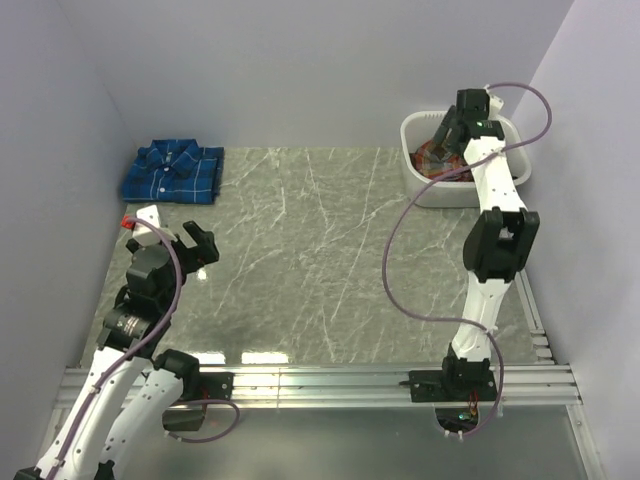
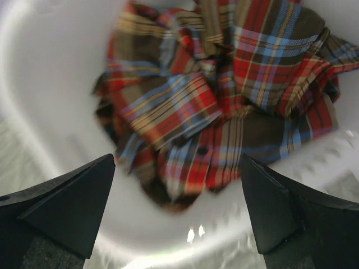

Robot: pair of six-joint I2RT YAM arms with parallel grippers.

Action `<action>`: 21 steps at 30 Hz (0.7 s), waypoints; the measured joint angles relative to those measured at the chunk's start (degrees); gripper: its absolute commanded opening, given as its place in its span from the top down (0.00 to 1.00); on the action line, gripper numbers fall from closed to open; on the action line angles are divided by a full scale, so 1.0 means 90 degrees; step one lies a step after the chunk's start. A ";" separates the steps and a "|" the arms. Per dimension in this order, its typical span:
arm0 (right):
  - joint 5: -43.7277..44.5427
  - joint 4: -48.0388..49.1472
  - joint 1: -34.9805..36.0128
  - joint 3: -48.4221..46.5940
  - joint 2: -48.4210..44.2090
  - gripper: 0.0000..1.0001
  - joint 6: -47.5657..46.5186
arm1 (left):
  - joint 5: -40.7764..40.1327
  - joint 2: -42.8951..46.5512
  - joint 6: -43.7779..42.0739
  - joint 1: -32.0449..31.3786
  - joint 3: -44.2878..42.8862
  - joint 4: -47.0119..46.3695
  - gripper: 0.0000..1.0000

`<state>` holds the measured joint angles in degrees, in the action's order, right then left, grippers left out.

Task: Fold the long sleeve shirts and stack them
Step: Grab the shirt from the pile

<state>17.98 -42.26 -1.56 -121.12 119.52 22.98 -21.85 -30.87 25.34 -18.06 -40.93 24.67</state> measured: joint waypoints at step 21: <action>-0.1115 0.0799 -0.0593 -0.0444 0.2336 0.81 0.0206 | -0.0002 -0.0413 -0.0022 -0.0022 0.0002 -0.0005 0.01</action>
<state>7.94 -35.07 -6.90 -125.12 140.55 24.84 -21.87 -34.59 25.15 -18.26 -40.91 24.62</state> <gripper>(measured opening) 0.400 0.994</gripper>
